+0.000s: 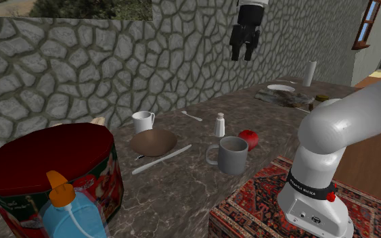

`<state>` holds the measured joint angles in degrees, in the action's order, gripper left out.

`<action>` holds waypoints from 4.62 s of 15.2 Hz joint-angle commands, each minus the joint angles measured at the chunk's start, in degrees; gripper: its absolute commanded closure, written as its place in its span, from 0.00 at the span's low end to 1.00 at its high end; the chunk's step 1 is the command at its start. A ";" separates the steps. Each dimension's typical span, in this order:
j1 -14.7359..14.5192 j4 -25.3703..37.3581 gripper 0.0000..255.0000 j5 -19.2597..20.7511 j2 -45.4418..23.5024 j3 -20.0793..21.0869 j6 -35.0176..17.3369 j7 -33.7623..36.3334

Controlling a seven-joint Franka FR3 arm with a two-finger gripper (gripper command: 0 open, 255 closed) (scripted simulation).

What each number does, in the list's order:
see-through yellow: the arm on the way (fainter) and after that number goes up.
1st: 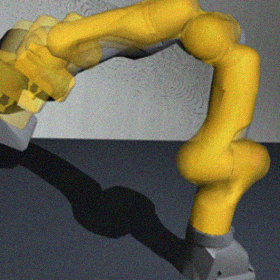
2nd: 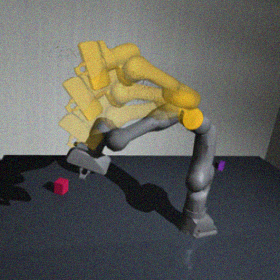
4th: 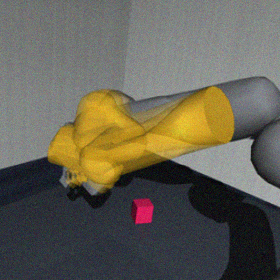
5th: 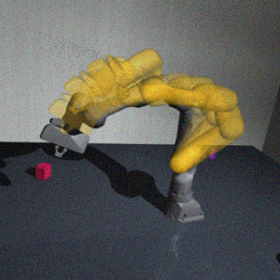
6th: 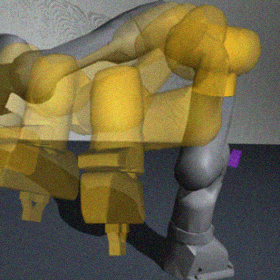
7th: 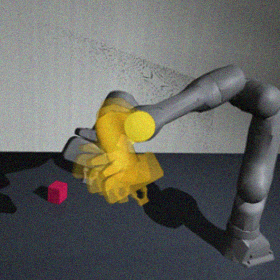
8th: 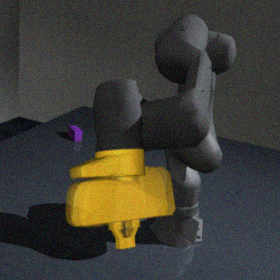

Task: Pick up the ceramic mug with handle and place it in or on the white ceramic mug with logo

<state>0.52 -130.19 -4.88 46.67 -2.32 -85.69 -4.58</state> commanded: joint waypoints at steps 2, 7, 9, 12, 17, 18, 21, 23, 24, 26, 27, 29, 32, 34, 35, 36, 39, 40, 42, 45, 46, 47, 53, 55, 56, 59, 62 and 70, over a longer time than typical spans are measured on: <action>-0.21 -0.18 0.00 -0.39 -1.26 0.95 -1.45 0.85; -1.14 0.06 0.00 -1.82 -8.50 5.57 -8.49 5.09; -1.45 0.71 0.00 -2.09 -11.81 7.34 -11.15 6.82; -1.76 2.24 0.00 -2.13 -17.14 9.94 -14.89 9.47; -2.10 6.33 0.00 -0.96 -26.87 13.96 -20.26 14.22; -2.17 7.38 0.00 -0.52 -28.93 14.70 -21.18 15.24; -2.39 10.97 0.00 1.24 -35.31 16.77 -23.56 18.42; -2.65 13.76 0.00 2.77 -39.73 17.96 -24.81 20.65; -2.84 15.27 0.00 3.64 -41.98 18.48 -25.32 21.79; -3.35 18.55 0.00 5.52 -46.56 19.35 -26.11 24.07; -3.69 20.31 0.00 6.52 -48.89 19.69 -26.38 25.20; -4.53 24.12 0.00 8.60 -53.62 20.15 -26.66 27.39; -6.21 30.57 0.00 11.71 -60.88 20.37 -26.42 30.41; -7.59 35.42 0.00 13.67 -65.83 20.21 -25.83 32.14; -8.34 38.04 0.00 14.59 -68.35 20.06 -25.39 32.90; -9.13 40.80 0.00 15.47 -70.91 19.86 -24.87 33.59; -11.44 49.01 0.00 17.55 -78.01 19.14 -22.97 35.05; -11.42 48.47 0.00 17.61 -78.16 19.06 -23.65 35.10; -11.35 47.46 0.00 17.76 -78.51 18.95 -24.99 35.22; -11.26 46.08 0.00 18.02 -79.12 18.78 -26.96 35.42; -11.24 45.65 0.00 18.11 -79.34 18.72 -27.60 35.48; -11.22 45.39 0.00 18.17 -79.46 18.69 -27.98 35.52; -11.22 45.41 0.00 18.17 -79.48 18.69 -27.97 35.52; -11.23 45.43 1.00 18.17 -79.48 18.69 -27.95 35.52; -11.23 45.43 1.00 18.17 -79.48 18.69 -27.95 35.52; -11.22 45.43 1.00 18.17 -79.48 18.69 -27.95 35.52; -11.22 45.45 1.00 18.17 -79.50 18.69 -27.95 35.52; -11.21 47.78 1.00 17.59 -77.99 19.00 -24.20 34.97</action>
<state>-10.73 -82.46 12.84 -31.79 16.61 -110.40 30.45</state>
